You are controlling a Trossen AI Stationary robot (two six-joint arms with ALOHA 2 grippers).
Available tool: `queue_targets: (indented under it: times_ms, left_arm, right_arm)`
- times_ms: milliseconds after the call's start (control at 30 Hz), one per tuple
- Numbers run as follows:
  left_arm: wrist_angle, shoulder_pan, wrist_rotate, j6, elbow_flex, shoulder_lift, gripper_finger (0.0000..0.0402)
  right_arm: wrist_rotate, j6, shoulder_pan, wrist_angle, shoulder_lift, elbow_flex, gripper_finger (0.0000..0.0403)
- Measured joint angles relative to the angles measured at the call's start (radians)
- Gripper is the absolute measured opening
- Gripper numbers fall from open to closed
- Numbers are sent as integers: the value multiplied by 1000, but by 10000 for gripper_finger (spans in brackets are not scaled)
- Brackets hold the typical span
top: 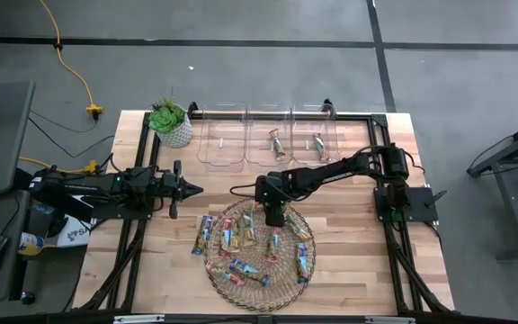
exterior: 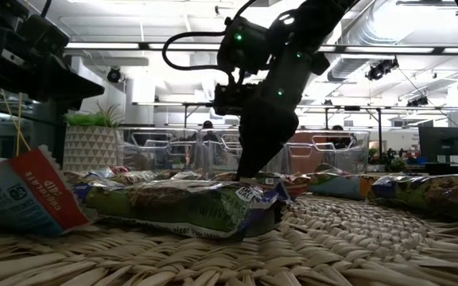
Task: Pick and place Granola Bars by type
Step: Put the yellow granola bar into the middle transparent bin
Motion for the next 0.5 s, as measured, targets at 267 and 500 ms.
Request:
queue_targets:
  times_ms: [267, 500]
  left_arm:
    - [0, 0, 0, 0, 0, 0, 1]
    - [0, 0, -1, 0, 0, 0, 1]
  right_arm:
    - [22, -7, 0, -2, 1, 0, 129]
    - [15, -2, 0, -6, 1, 0, 91]
